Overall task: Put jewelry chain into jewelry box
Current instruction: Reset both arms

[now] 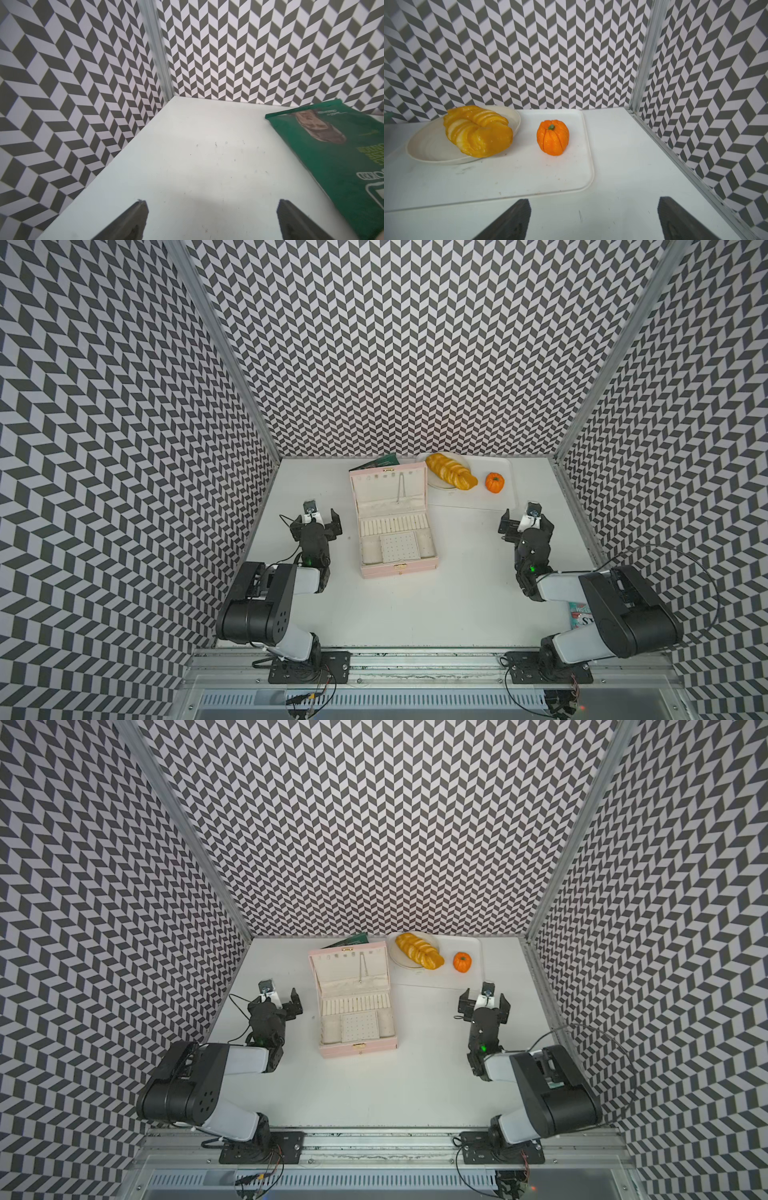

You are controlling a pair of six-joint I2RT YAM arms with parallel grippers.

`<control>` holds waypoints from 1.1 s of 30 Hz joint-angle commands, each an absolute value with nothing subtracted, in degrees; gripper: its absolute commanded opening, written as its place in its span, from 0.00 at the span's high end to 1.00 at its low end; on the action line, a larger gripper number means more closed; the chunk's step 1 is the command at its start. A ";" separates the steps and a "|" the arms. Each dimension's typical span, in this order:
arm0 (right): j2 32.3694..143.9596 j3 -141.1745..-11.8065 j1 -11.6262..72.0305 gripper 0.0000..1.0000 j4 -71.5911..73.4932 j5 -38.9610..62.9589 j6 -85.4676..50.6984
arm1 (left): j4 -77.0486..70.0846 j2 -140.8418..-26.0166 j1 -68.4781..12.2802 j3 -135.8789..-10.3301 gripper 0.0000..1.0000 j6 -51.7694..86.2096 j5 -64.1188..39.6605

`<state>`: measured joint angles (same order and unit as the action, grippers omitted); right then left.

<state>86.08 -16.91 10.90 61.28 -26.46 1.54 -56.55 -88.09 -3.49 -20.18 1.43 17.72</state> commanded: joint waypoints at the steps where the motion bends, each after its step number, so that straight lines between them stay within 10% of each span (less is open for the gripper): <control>1: 86.38 -15.35 8.01 0.00 70.70 -18.43 2.41 | -68.66 -87.84 -1.90 -15.52 0.00 0.63 9.53; 33: 87.80 -15.79 3.02 0.00 69.06 -1.94 1.38 | -74.24 -89.44 -2.24 -13.84 0.00 -0.58 9.05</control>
<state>88.47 -14.74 3.81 67.70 -6.50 1.30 -72.38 -89.17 -2.24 -13.67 -0.21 9.52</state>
